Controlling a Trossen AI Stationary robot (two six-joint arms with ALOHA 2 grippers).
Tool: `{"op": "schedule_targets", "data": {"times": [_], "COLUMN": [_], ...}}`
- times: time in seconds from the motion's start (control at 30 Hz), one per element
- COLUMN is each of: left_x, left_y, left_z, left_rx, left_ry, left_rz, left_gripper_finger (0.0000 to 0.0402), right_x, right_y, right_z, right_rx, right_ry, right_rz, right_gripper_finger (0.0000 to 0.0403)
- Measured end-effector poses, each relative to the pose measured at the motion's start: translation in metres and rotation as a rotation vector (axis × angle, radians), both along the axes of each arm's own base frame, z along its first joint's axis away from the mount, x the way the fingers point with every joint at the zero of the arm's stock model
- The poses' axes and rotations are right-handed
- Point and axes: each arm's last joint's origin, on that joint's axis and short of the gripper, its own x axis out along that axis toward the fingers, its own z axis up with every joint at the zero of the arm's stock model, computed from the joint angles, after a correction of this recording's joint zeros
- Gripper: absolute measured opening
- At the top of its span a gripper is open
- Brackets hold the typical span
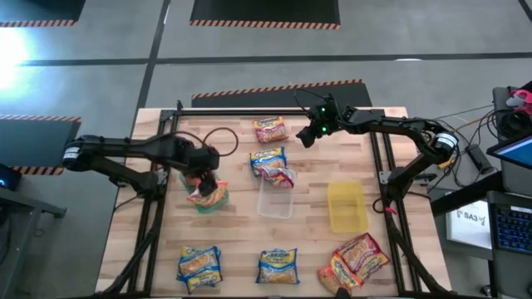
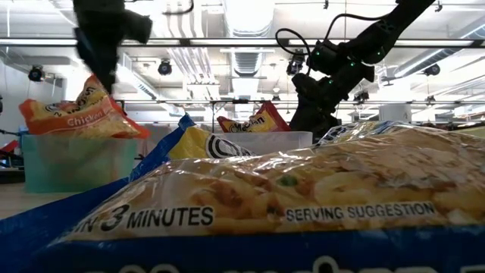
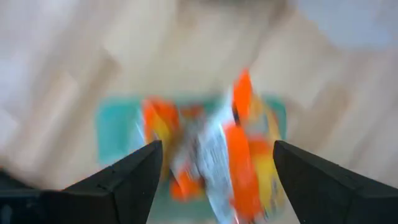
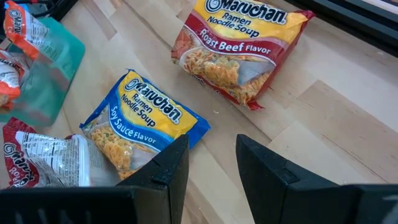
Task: Sort Maruchan noodles
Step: Put the blue noodle pack into the yellow bin
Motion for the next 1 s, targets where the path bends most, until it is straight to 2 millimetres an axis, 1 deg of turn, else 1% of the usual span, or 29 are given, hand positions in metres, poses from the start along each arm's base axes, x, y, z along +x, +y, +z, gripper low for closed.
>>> {"op": "schedule_targets", "data": {"times": [0.13,0.23,0.37,0.6,0.73,0.87,1.0], "left_x": [0.015,0.027,0.042,0.065,0.076,0.092,0.104], "left_y": [0.005,0.014,0.032,0.076,0.097,0.107,0.112], "left_z": [0.001,-0.011,-0.027,-0.041,-0.058,-0.078,-0.091], "left_rx": [0.143,0.216,0.27,0.213,0.151,0.136,0.163], "left_ry": [-0.1,-0.128,-0.158,-0.26,-0.285,-0.304,-0.327], "left_rz": [-0.071,-0.07,-0.078,-0.097,-0.106,-0.128,-0.155], "left_gripper_finger": [0.0288,0.0288,0.0288,0.0288,0.0288,0.0287,0.028], "right_x": [0.0,0.0,0.0,0.0,0.0,0.0,0.0], "right_y": [0.0,0.0,0.0,0.0,0.0,0.0,0.0], "right_z": [0.0,0.0,0.0,0.0,0.0,0.0,0.0], "right_rx": [0.0,0.0,0.0,0.0,0.0,0.0,0.0], "right_ry": [0.0,0.0,0.0,0.0,0.0,0.0,0.0], "right_rz": [0.0,0.0,0.0,0.0,0.0,0.0,0.0], "right_gripper_finger": [0.0123,0.0123,0.0123,0.0123,0.0123,0.0123,0.0123]}}
